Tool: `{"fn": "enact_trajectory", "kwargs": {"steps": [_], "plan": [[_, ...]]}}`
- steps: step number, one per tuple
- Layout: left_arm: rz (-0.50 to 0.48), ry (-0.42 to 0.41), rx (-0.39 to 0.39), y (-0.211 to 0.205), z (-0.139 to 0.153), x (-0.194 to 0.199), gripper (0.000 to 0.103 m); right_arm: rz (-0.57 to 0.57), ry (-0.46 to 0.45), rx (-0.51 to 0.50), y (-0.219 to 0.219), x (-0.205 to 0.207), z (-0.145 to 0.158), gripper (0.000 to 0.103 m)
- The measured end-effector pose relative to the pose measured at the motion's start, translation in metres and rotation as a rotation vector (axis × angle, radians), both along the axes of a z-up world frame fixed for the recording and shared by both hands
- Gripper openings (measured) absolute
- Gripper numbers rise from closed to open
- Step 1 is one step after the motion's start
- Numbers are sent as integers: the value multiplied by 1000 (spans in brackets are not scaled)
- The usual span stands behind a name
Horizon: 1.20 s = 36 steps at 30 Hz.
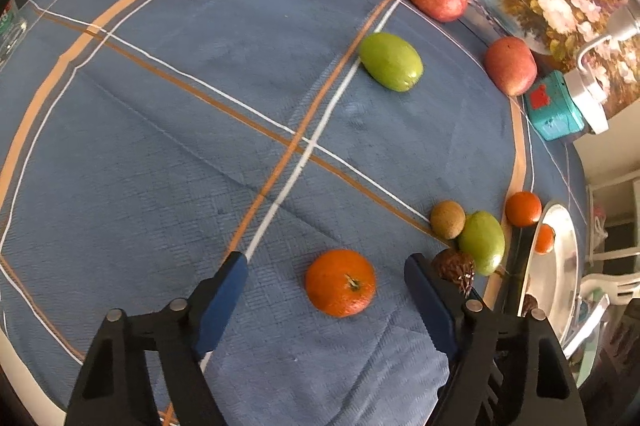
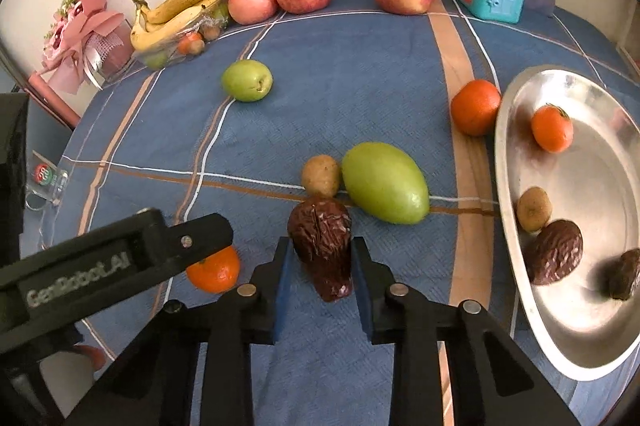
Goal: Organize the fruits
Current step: 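Grasp the elongated dark date with right tool while left grasps a mandarin, then carry the date with right tool over the plate while left carries the mandarin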
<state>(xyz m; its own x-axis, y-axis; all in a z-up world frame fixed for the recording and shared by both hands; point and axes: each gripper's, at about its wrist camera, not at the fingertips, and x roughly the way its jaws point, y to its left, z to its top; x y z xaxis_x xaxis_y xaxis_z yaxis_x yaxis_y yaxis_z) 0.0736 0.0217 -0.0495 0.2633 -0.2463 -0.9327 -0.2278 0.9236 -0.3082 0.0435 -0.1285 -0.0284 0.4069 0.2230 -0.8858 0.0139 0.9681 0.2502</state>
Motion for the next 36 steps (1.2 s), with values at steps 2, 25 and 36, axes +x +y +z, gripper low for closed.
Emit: {"fn": "enact_trajectory", "kwargs": {"steps": [2,25,36], "plan": [[-10,8,-6,-4,-1,1,70,-8,7,-3,-3,-2,2,30],[-16,-54,-38,10,23,-6,38,-52,87,26,-16,-17,4,30],[-9,-150,-35,14,54,-10,38,-105,-21,54,-32,-28,42,30]]}}
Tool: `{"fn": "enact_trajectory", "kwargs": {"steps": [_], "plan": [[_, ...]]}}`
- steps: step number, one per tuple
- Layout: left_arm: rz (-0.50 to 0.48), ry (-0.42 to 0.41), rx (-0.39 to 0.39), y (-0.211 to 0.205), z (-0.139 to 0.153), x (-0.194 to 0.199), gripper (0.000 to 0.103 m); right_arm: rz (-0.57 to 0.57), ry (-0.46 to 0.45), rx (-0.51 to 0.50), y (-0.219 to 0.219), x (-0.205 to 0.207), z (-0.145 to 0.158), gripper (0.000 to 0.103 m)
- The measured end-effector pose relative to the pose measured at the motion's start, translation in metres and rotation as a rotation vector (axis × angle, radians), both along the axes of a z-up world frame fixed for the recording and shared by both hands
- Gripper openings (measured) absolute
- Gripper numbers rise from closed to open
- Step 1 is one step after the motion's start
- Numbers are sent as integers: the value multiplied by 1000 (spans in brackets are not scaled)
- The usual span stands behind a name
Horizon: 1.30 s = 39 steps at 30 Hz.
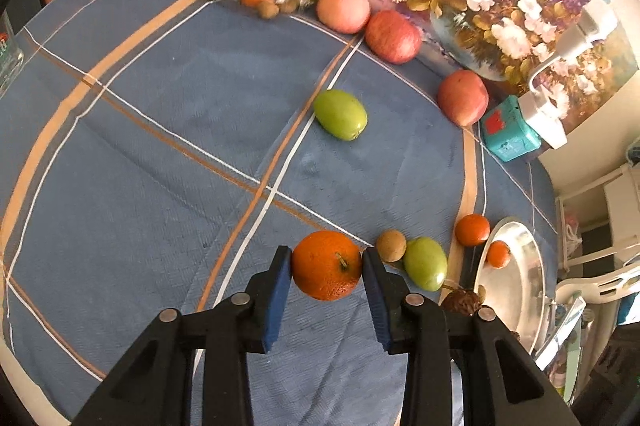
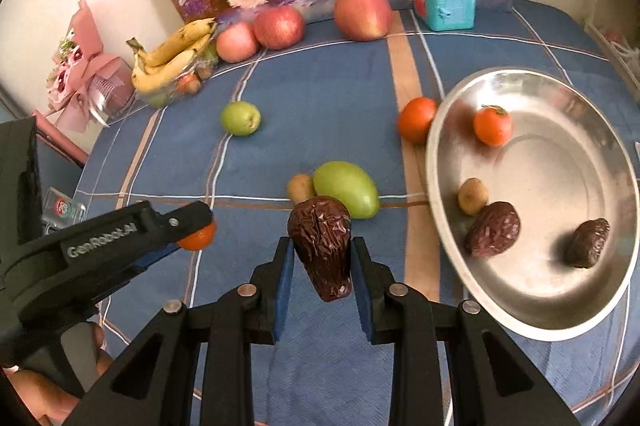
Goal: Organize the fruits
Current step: 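Carry the date with right tool over the plate while left carries the mandarin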
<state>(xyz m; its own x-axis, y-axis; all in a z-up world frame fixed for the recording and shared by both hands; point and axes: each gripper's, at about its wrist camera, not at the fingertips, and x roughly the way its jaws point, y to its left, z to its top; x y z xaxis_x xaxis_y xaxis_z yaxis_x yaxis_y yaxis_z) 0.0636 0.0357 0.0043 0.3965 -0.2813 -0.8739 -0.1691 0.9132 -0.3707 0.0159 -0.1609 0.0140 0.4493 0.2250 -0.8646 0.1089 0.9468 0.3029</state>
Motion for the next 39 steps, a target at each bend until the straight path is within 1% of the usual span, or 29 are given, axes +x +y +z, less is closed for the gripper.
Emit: {"fn": "enact_trajectory", "kwargs": {"steps": [3,5,8,11,15,17,19,23,27,30,35,36,39], "plan": [[14,-4,25,-6,1,6,38,-42,10,9,-6,0,4,30],[17,-4,27,-10,2,11,38,-59,15,18,-9,5,5,30],[5,-8,52,-23,4,22,38,-85,17,8,-13,18,7,30],[-13,-19,42,-37,10,34,38,-97,12,23,-21,29,9,30],[-40,-38,52,-59,14,42,38,-126,0,27,-37,42,11,30],[-67,-44,36,-75,13,45,38,-152,-9,32,-51,43,13,30],[-106,-44,39,-92,12,46,38,-184,-19,31,-66,40,16,30],[-185,-59,41,-129,12,48,38,-282,-18,-11,-102,27,15,30],[-298,-78,28,-172,12,43,38,-385,2,-42,-135,13,10,30],[-382,-81,36,-199,7,38,39,-446,14,-53,-155,5,7,30],[-451,-66,53,-225,-5,33,38,-495,43,-32,-173,-3,-5,30],[-454,-66,56,-227,-7,32,40,-497,51,-28,-174,-3,-8,30],[-462,-54,50,-229,-10,33,40,-503,78,-27,-175,-1,-16,31]]}}
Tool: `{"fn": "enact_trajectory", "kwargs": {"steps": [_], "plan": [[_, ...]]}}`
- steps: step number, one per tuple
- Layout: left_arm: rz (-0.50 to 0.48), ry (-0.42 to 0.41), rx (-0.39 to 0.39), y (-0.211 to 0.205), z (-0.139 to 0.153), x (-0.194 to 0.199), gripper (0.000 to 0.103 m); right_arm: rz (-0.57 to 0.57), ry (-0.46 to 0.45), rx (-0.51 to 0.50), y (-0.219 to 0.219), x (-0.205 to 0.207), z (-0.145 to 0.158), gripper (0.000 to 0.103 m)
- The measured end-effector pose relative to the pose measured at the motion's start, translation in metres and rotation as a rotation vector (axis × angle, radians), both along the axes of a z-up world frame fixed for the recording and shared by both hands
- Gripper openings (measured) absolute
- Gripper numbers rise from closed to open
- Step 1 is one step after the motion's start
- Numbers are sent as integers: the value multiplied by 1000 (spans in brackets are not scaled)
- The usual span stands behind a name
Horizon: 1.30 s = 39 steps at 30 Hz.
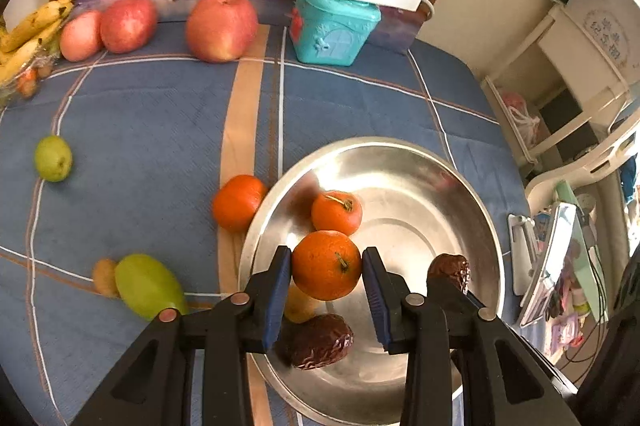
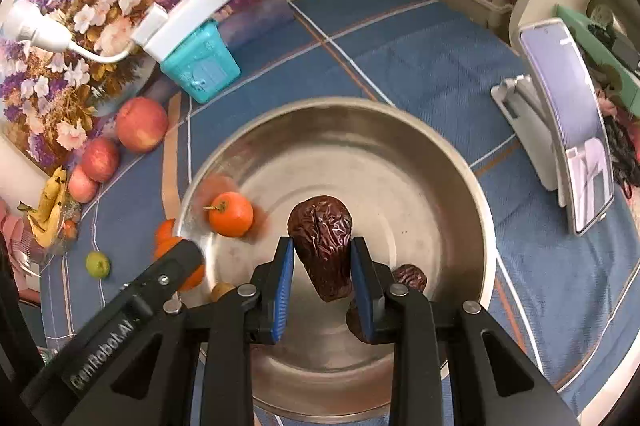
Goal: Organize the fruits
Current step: 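Carry the date with right tool over the plate while left carries the mandarin, then open right tool releasing the date while left releases the mandarin in the plate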
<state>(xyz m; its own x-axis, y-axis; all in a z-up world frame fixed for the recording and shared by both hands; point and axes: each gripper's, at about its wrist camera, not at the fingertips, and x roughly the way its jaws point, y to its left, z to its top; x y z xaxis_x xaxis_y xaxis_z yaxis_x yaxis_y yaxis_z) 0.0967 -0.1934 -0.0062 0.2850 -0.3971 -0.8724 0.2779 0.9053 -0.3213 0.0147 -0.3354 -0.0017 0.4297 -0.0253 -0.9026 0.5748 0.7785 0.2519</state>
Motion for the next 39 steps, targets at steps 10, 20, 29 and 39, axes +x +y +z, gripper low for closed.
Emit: {"fn": "enact_trajectory", "kwargs": {"steps": [10,20,29,39], "plan": [[3,11,-8,7,2,-2,47,-17,17,-3,-2,-4,-3,31],[50,1,34,27,8,-1,58,13,21,-14,5,-1,2,42],[127,-33,106,64,16,-2,79,61,13,-30,22,2,7,63],[238,-57,168,111,17,-1,102,134,18,-72,47,8,11,76]]}}
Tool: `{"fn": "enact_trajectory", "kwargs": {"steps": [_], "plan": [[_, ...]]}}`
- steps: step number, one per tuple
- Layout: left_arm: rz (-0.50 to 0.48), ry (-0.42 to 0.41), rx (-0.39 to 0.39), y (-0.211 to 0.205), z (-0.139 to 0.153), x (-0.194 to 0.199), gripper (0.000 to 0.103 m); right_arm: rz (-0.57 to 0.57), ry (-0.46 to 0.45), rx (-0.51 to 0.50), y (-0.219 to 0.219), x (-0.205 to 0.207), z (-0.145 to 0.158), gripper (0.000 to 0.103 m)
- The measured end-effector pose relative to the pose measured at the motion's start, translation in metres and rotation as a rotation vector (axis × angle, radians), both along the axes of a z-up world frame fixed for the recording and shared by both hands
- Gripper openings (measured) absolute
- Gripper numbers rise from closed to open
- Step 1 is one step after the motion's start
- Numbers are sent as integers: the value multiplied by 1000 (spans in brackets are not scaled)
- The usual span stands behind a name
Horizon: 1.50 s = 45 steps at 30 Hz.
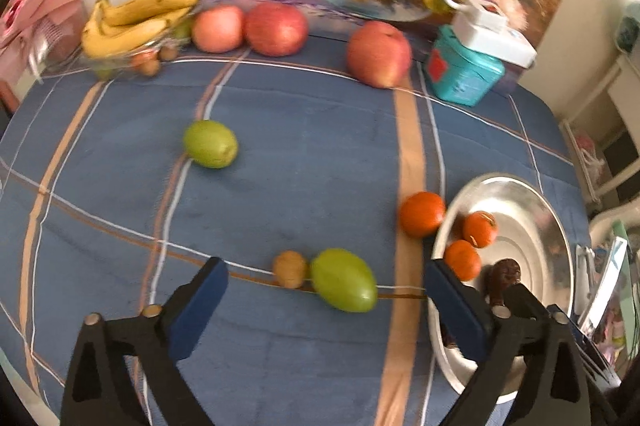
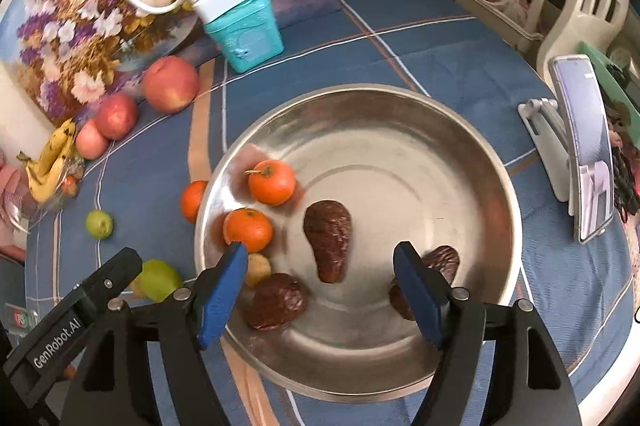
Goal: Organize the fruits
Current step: 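Open right tool releasing the date while left releases the mandarin in the plate, then withdraw both tools from the plate toward the remaining fruit, then move right tool to the green mango while left tool moves to the kiwi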
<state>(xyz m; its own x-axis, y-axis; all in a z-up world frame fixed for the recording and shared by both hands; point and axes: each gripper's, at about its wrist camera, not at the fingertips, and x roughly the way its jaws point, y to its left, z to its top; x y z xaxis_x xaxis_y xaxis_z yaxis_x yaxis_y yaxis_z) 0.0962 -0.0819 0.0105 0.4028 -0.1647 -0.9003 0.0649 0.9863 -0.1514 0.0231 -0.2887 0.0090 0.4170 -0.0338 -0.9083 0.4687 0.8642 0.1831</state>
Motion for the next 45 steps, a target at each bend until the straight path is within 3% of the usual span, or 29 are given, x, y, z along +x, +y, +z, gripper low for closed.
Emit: {"fn": "enact_trajectory", "kwargs": {"steps": [5,11,16,19,28,45], "plan": [[36,-10,-8,19,2,-1,103,35,4,-23,13,5,1,84],[125,-11,38,54,-2,-1,103,74,-1,-39,26,12,0,85],[170,-12,17,79,-2,-2,103,111,-34,-40,45,16,1,86],[193,-20,19,89,0,-2,103,136,-46,-39,56,20,0,100],[212,-28,14,104,4,-2,103,216,-96,-4,82,28,7,100],[220,-6,6,117,-5,8,103,319,-81,28,115,42,-1,100]]}}
